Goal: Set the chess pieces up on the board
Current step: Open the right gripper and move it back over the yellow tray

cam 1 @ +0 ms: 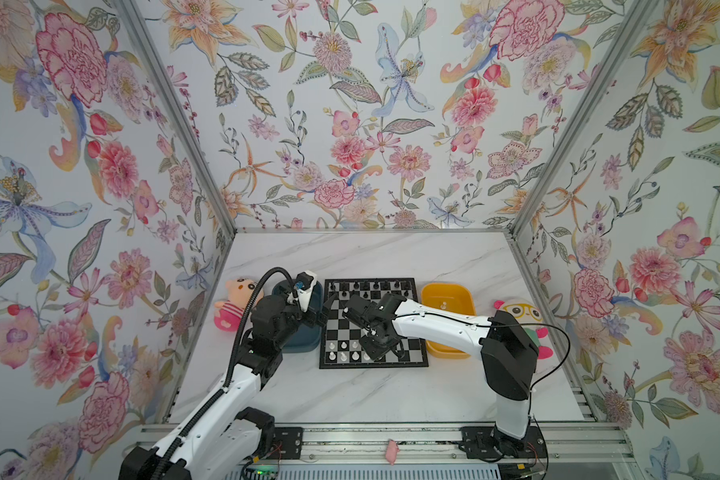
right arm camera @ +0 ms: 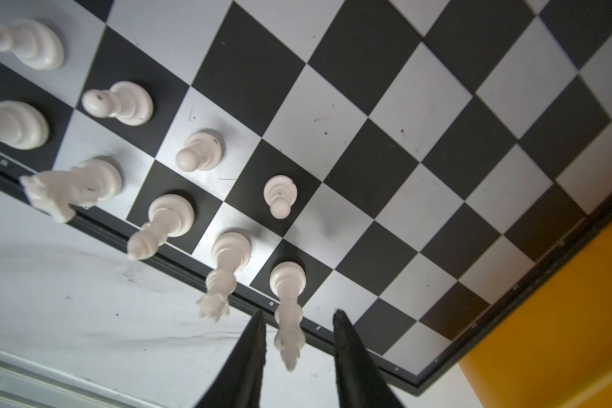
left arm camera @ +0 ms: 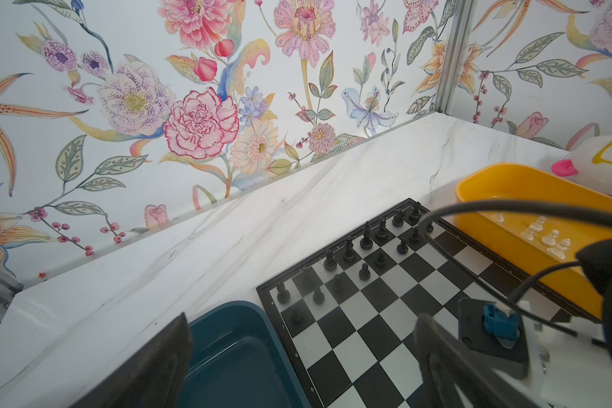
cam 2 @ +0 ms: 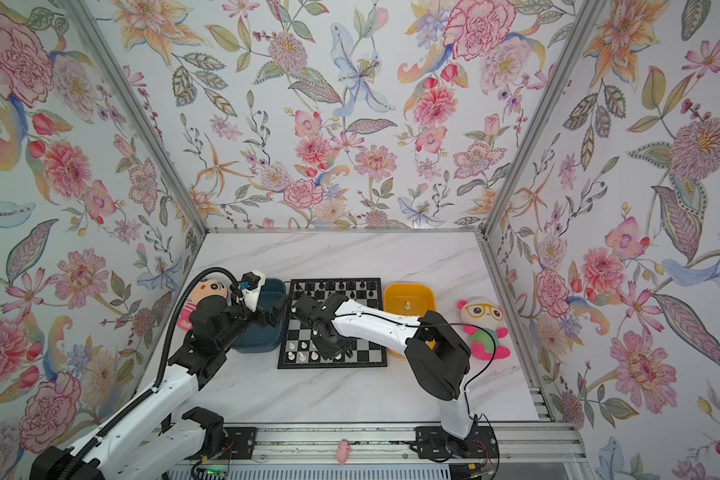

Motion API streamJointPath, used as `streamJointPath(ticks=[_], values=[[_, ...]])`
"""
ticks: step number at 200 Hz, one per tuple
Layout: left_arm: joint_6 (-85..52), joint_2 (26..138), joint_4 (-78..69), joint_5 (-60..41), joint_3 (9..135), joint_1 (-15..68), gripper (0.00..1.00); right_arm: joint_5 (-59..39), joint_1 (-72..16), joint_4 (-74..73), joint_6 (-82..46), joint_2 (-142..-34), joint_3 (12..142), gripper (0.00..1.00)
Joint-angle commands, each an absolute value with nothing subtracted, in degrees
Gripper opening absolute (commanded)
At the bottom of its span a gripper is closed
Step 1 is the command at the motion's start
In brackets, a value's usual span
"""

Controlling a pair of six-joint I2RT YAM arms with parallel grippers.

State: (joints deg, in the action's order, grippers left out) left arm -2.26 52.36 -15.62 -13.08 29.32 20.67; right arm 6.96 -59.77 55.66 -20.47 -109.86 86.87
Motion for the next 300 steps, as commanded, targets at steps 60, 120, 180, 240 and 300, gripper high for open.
streamJointPath(ticks=[60, 120, 180, 240, 300], values=[[-1.24, 51.74, -15.65, -12.70, 28.82, 21.65, 0.99, 10.35, -56.47, 56.07, -22.06, -99.96, 85.73, 0.37], [-1.05, 53.64, -15.31, -12.99, 29.84, 21.67, 0.99, 12.30, -45.71, 56.08, -17.71, -93.29, 83.81, 0.36], [-0.35, 57.55, -14.52, -13.27, 32.18, 21.71, 0.99, 10.54, -33.80, 54.73, -12.30, -92.02, 81.75, 0.34], [0.00, 61.47, -15.40, -10.86, 33.95, 21.58, 0.99, 5.83, -24.66, 50.46, -9.19, -94.61, 79.05, 0.29], [0.18, 65.13, -16.25, -10.54, 35.82, 21.46, 1.00, 3.60, -21.57, 49.24, -8.53, -98.34, 76.87, 0.22]])
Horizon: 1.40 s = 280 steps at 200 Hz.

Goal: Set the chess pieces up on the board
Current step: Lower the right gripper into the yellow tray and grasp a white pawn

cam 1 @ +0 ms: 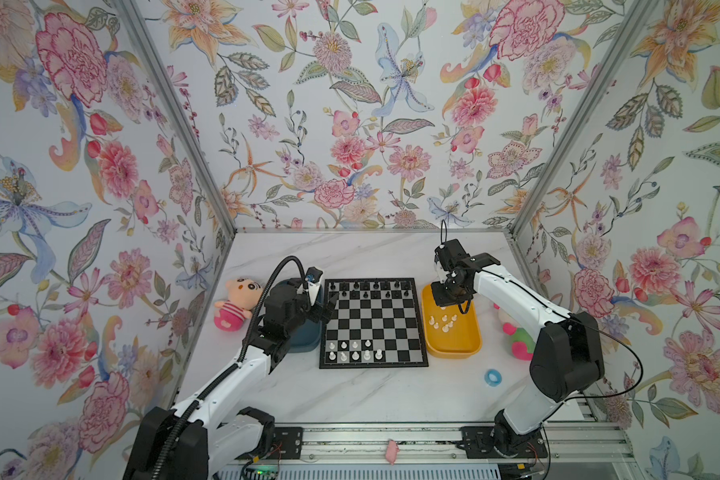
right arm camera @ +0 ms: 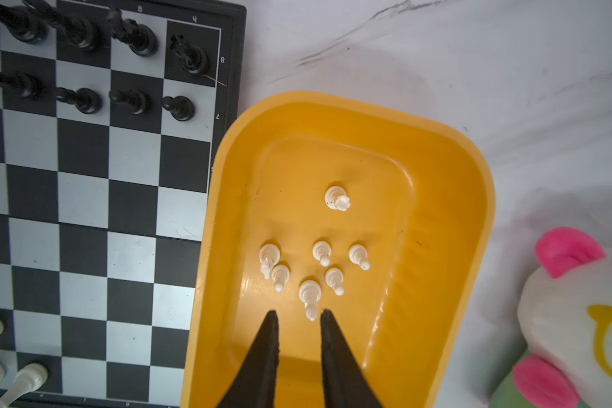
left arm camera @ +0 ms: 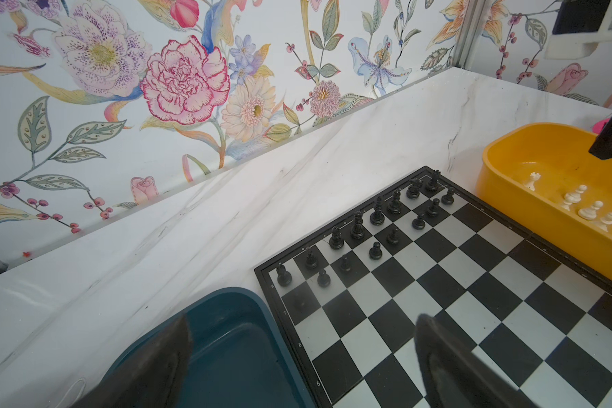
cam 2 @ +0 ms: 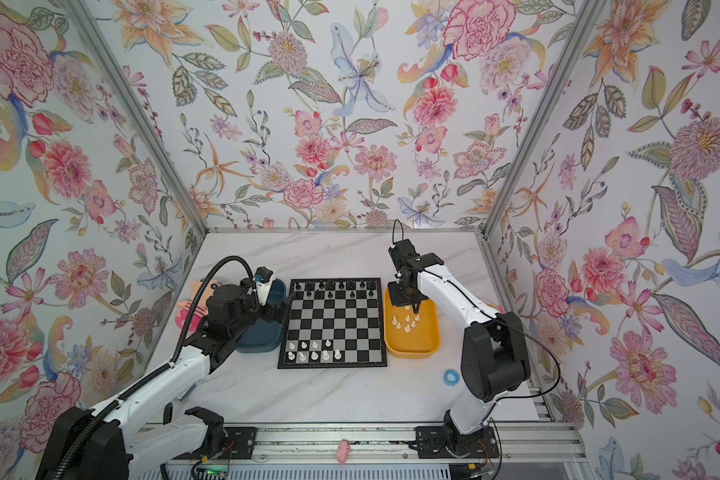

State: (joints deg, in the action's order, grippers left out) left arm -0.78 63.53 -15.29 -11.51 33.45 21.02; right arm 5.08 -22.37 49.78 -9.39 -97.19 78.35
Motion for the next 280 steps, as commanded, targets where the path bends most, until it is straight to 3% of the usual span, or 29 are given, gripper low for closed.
streamJointPath(ticks=[1, 164, 280], values=[[0.18, 65.26, -16.25, -10.55, 35.88, 21.50, 0.99, 3.60, -21.55, 49.27, -8.53, -98.35, 76.80, 0.22], [0.18, 67.61, -16.08, -10.81, 36.86, 21.41, 0.99, 0.97, -17.49, 44.91, -7.73, -103.12, 72.20, 0.25], [0.48, 67.94, -16.09, -10.46, 36.83, 21.37, 0.99, -0.04, -16.44, 43.15, -7.47, -107.01, 72.01, 0.19]])
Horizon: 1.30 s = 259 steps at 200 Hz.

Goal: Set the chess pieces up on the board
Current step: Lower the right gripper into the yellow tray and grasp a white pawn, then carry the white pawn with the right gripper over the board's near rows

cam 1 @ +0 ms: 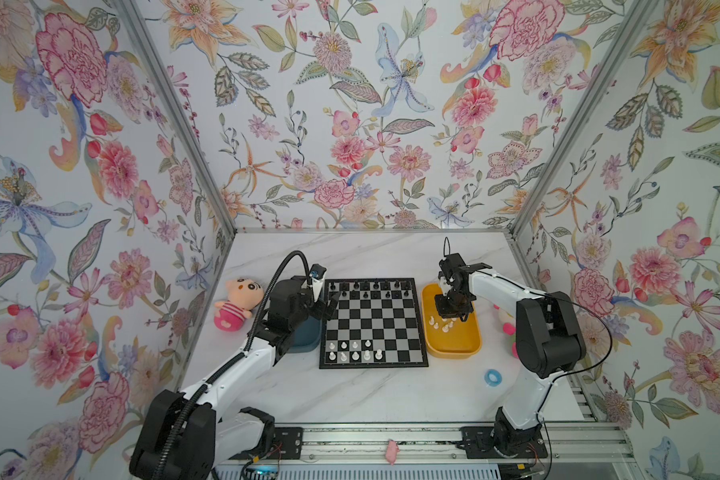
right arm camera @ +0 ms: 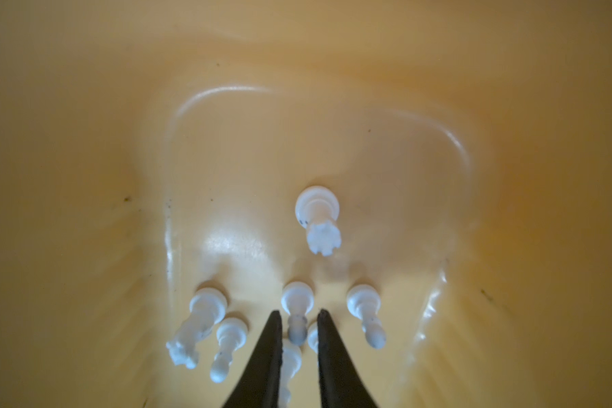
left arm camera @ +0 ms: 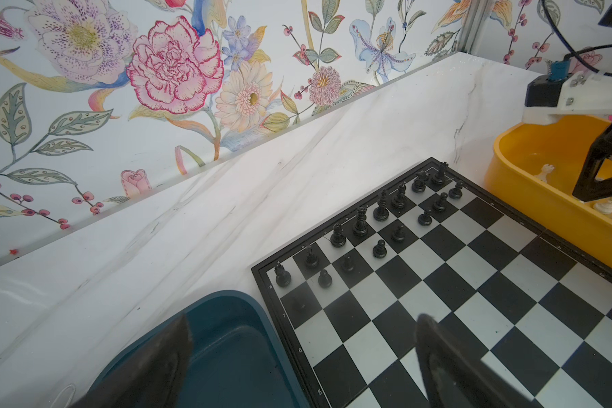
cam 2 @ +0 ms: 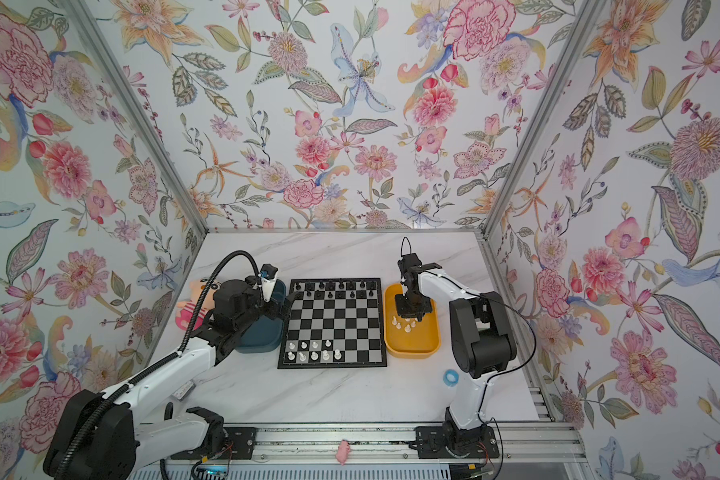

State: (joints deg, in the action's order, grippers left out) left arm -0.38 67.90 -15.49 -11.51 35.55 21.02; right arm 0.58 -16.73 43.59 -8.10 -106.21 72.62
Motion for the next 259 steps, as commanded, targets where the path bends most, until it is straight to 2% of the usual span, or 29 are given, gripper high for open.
streamJointPath(ticks=[1, 111, 182, 234, 259], values=[[0.51, 67.94, -16.05, -10.42, 36.83, 21.41, 0.99, -0.06, -16.48, 43.15, -7.47, -107.03, 71.99, 0.19], [0.62, 66.72, -15.91, -10.20, 36.29, 21.35, 0.99, -0.53, -16.45, 43.22, -7.82, -106.23, 72.07, 0.01], [0.70, 64.95, -16.41, -9.93, 34.39, 20.98, 0.99, 1.98, -19.86, 50.39, -8.82, -100.08, 77.66, 0.00], [0.62, 63.57, -17.01, -10.11, 32.93, 20.63, 0.99, 3.96, -27.85, 55.69, -10.34, -99.10, 85.95, 0.00], [0.44, 62.19, -17.66, -10.02, 31.82, 20.36, 0.99, 1.23, -31.87, 56.02, -11.61, -100.86, 87.97, 0.00]])
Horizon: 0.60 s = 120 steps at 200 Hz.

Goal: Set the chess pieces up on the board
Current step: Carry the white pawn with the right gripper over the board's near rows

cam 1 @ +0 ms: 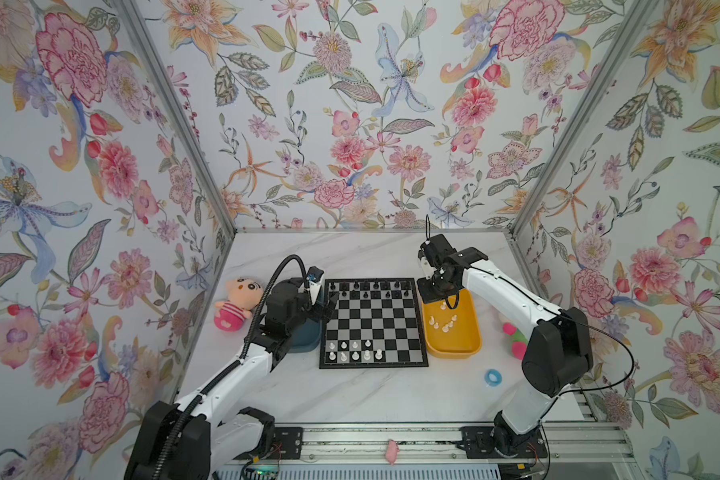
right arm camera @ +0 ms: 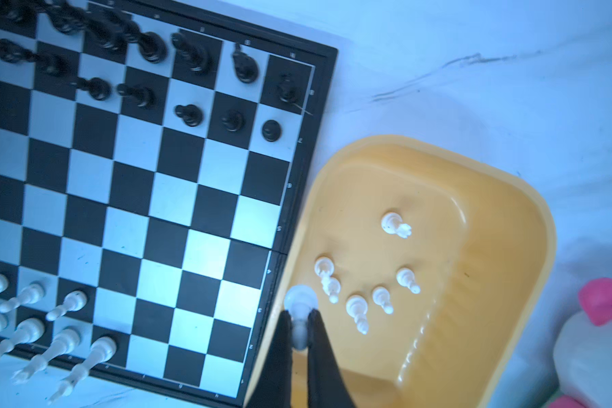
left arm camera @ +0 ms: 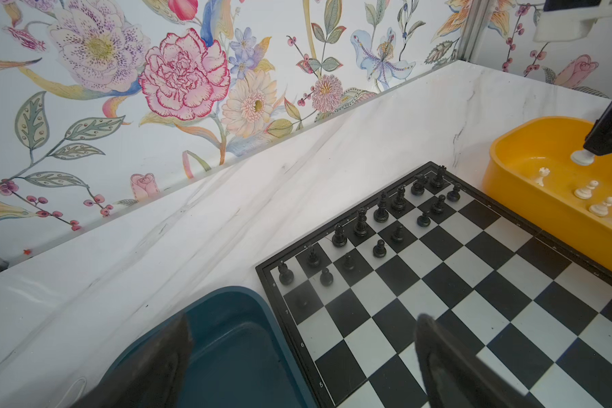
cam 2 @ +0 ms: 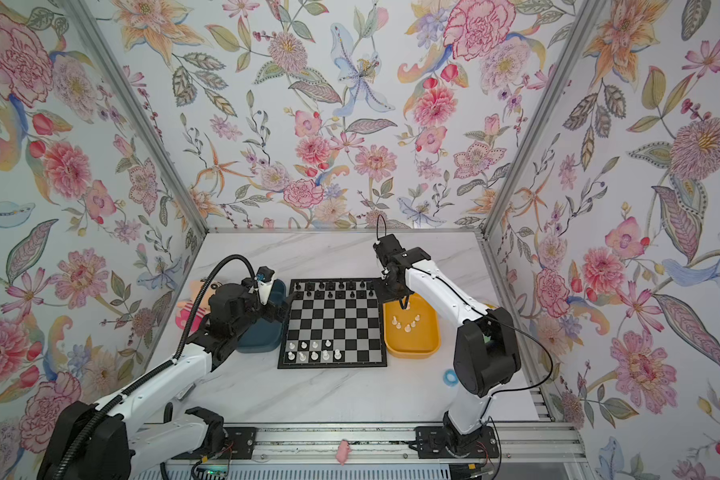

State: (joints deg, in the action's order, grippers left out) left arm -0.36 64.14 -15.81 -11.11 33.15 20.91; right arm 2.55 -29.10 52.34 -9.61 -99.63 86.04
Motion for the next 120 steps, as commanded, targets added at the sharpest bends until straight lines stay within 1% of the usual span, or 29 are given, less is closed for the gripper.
streamJointPath(ticks=[1, 57, 120], values=[[0.44, 62.17, -17.71, -10.02, 31.77, 20.33, 0.99, 1.14, -32.02, 56.00, -11.61, -100.92, 88.06, 0.00], [0.18, 60.83, -17.52, -9.76, 30.98, 19.95, 0.99, -3.83, -41.54, 55.42, -13.51, -107.76, 90.94, 0.00], [0.09, 60.23, -17.50, -9.74, 30.56, 19.78, 0.99, -7.02, -45.84, 54.62, -14.30, -112.91, 91.58, 0.00]])
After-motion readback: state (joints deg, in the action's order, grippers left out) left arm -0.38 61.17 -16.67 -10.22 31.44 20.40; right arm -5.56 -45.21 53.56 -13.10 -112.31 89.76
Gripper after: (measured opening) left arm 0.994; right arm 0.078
